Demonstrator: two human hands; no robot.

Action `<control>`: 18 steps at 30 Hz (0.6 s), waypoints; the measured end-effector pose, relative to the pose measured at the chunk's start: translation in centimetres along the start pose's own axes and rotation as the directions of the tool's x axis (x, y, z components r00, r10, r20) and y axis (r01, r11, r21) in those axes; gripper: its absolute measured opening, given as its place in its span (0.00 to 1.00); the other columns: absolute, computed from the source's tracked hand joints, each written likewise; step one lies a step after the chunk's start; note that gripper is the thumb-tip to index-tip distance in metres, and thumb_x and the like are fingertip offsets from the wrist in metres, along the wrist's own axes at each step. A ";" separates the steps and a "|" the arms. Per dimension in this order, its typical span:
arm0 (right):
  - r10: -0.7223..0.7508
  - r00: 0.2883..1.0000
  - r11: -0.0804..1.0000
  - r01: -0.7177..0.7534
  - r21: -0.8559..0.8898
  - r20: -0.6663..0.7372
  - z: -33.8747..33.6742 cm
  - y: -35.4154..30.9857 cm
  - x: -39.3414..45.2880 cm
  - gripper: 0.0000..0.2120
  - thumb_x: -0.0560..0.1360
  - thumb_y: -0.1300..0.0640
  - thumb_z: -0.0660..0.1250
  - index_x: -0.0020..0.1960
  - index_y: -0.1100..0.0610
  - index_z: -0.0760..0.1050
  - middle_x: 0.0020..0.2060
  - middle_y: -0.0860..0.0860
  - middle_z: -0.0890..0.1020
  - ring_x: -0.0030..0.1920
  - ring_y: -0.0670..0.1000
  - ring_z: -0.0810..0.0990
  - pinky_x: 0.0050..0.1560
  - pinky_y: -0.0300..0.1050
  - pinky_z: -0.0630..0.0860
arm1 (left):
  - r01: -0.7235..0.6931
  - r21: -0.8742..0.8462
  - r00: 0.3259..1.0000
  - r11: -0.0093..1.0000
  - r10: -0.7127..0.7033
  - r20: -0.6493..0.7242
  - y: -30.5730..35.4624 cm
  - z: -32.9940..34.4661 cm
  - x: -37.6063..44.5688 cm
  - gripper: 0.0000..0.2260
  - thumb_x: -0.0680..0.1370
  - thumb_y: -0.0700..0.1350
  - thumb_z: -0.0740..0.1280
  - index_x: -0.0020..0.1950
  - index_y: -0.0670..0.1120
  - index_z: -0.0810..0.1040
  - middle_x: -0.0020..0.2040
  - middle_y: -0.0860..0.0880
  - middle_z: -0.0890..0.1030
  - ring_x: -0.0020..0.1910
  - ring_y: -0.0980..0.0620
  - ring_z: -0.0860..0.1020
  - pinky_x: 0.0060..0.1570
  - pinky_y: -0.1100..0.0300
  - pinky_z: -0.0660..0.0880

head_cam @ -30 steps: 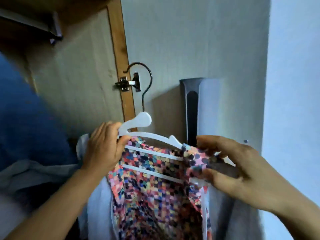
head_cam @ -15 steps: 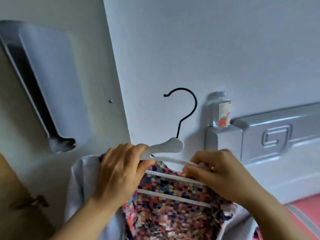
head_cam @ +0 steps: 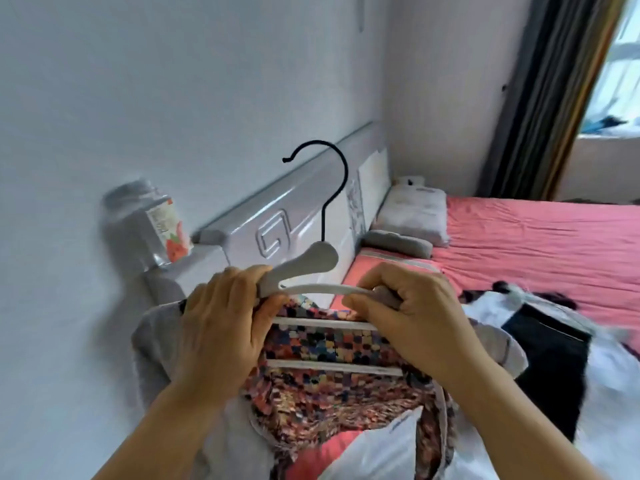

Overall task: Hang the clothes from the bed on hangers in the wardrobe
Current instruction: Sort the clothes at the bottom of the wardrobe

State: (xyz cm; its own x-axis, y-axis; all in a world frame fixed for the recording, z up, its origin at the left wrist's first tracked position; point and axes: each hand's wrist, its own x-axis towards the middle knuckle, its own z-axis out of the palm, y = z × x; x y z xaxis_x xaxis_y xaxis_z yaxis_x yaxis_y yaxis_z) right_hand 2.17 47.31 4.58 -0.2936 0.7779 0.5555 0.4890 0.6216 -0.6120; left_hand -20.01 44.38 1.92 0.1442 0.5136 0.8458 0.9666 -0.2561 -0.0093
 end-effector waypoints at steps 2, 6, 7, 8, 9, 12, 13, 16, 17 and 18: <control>0.064 0.997 0.995 -0.067 -0.067 -0.054 -1.2 0.7 -0.6 0.07 0.69 0.47 0.73 0.39 0.50 0.79 0.27 0.46 0.80 0.29 0.46 0.77 0.32 0.48 0.74 | -0.048 -0.064 0.999 0.997 0.049 0.008 0.7 1.9 1.1 0.17 0.81 0.55 0.54 0.56 0.42 0.70 0.42 0.45 0.75 0.42 0.48 0.71 0.42 0.56 0.65; 0.161 0.976 0.975 -0.181 -0.130 -0.149 -3.3 1.9 -1.3 0.08 0.69 0.47 0.72 0.38 0.49 0.78 0.28 0.45 0.80 0.29 0.45 0.76 0.33 0.45 0.74 | -0.100 -0.178 0.993 0.979 0.109 0.041 2.6 5.3 3.2 0.19 0.81 0.57 0.51 0.57 0.43 0.70 0.43 0.44 0.76 0.41 0.45 0.74 0.42 0.52 0.69; 0.189 0.967 0.966 -0.214 -0.145 -0.171 -3.8 2.3 -1.2 0.08 0.69 0.46 0.72 0.38 0.49 0.77 0.27 0.42 0.78 0.29 0.44 0.75 0.32 0.43 0.73 | -0.114 -0.192 0.991 0.975 0.124 0.043 3.1 6.2 3.8 0.20 0.81 0.57 0.50 0.56 0.43 0.70 0.42 0.44 0.76 0.40 0.44 0.75 0.41 0.51 0.71; 0.213 0.958 0.957 -0.244 -0.156 -0.191 -4.4 2.8 -1.1 0.08 0.69 0.45 0.72 0.37 0.48 0.77 0.25 0.40 0.77 0.29 0.43 0.73 0.30 0.40 0.70 | -0.129 -0.206 0.989 0.970 0.141 0.044 3.6 7.0 4.5 0.19 0.81 0.57 0.51 0.56 0.42 0.71 0.42 0.44 0.76 0.39 0.43 0.75 0.39 0.52 0.72; 0.234 0.949 0.949 -0.271 -0.165 -0.210 -5.0 3.3 -0.8 0.08 0.69 0.45 0.71 0.37 0.47 0.77 0.25 0.39 0.75 0.29 0.42 0.73 0.30 0.39 0.68 | -0.141 -0.223 0.987 0.965 0.155 0.044 4.2 7.9 5.2 0.19 0.81 0.56 0.52 0.55 0.42 0.71 0.41 0.44 0.76 0.38 0.43 0.76 0.38 0.52 0.73; 0.278 0.926 0.922 -0.332 -0.201 -0.257 -7.1 5.2 0.0 0.07 0.69 0.45 0.71 0.37 0.47 0.77 0.27 0.37 0.75 0.30 0.40 0.72 0.30 0.37 0.64 | -0.157 -0.287 0.981 0.945 0.183 0.066 6.2 10.9 7.6 0.18 0.79 0.55 0.53 0.55 0.42 0.72 0.41 0.45 0.77 0.37 0.45 0.77 0.38 0.54 0.73; 0.284 0.918 0.913 -0.348 -0.214 -0.277 -7.9 6.1 0.3 0.08 0.69 0.45 0.70 0.37 0.48 0.77 0.26 0.39 0.76 0.30 0.40 0.72 0.30 0.37 0.64 | -0.156 -0.315 0.979 0.936 0.189 0.079 6.9 12.1 8.4 0.18 0.79 0.55 0.53 0.55 0.42 0.72 0.42 0.45 0.77 0.38 0.45 0.77 0.39 0.54 0.73; 0.307 0.895 0.886 -0.393 -0.247 -0.323 -10.3 9.6 1.3 0.09 0.69 0.44 0.70 0.38 0.49 0.77 0.25 0.42 0.76 0.28 0.41 0.72 0.32 0.38 0.66 | -0.156 -0.382 0.971 0.911 0.212 0.109 9.8 16.5 10.8 0.16 0.79 0.56 0.53 0.55 0.44 0.69 0.44 0.45 0.77 0.40 0.44 0.77 0.40 0.53 0.74; 0.317 0.887 0.875 -0.410 -0.257 -0.336 -11.2 11.2 1.7 0.09 0.69 0.44 0.71 0.38 0.49 0.77 0.26 0.43 0.76 0.28 0.41 0.71 0.32 0.39 0.67 | -0.160 -0.393 0.968 0.906 0.222 0.116 11.0 18.3 11.5 0.16 0.79 0.56 0.53 0.55 0.45 0.69 0.44 0.45 0.78 0.40 0.44 0.78 0.40 0.52 0.74; 0.323 0.878 0.863 -0.426 -0.270 -0.352 -12.1 12.9 2.0 0.09 0.69 0.45 0.71 0.38 0.50 0.78 0.26 0.43 0.75 0.29 0.41 0.71 0.33 0.39 0.67 | -0.165 -0.400 0.966 0.902 0.230 0.121 12.2 20.1 12.2 0.16 0.79 0.56 0.53 0.55 0.45 0.68 0.44 0.45 0.78 0.40 0.44 0.78 0.40 0.51 0.74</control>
State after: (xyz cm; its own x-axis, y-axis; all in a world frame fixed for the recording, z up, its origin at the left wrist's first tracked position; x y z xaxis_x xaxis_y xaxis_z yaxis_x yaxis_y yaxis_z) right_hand 17.86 55.78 4.61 0.1892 0.8521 0.4880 0.7692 0.1803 -0.6131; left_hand -2.22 64.01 1.38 0.3874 0.5364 0.7498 0.7630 -0.6431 0.0659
